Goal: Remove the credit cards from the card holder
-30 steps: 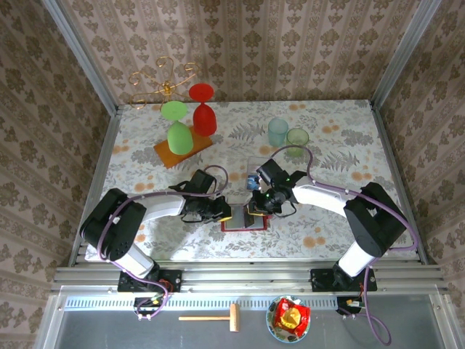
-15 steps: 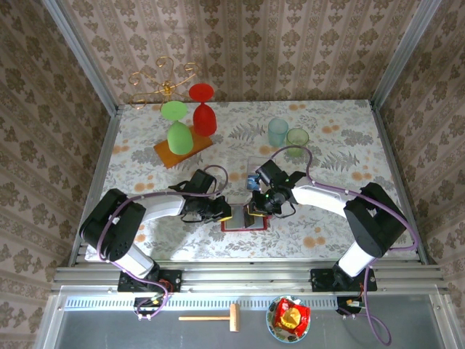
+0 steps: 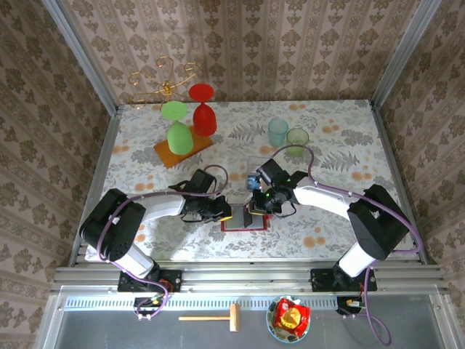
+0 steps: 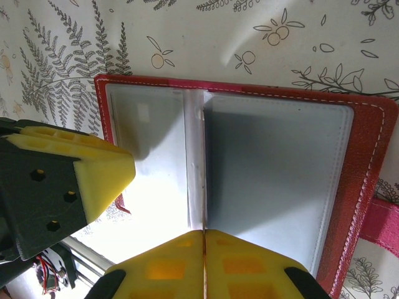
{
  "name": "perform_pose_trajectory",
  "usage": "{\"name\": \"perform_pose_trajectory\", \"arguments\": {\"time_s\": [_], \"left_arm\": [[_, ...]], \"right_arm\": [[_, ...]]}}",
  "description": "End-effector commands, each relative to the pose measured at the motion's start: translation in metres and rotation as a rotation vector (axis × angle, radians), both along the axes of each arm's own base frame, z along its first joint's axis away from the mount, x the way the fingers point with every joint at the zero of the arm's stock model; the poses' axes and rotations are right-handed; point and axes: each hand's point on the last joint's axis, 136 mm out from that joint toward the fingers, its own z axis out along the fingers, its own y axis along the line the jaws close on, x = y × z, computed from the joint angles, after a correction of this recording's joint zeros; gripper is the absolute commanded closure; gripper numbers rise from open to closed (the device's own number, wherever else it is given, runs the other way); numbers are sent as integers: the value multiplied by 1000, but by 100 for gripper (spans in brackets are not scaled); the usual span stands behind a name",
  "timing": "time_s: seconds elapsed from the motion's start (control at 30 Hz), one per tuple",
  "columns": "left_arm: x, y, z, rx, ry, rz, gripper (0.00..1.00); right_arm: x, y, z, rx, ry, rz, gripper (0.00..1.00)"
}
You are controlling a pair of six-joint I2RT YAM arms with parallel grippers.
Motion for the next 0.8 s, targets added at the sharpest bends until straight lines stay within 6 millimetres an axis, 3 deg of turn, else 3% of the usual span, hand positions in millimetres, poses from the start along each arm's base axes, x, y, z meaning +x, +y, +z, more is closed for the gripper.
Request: {"name": "perform_pose_trajectory", "arguments": {"time_s": [0.0, 0.77], "left_arm": [[1, -4, 10, -16, -16, -20, 89], [1, -1, 8, -15, -12, -14, 89]], "right_arm": [[-2, -3, 1, -18, -3, -10, 90], [-1, 0, -7, -14, 11, -8, 89]]}}
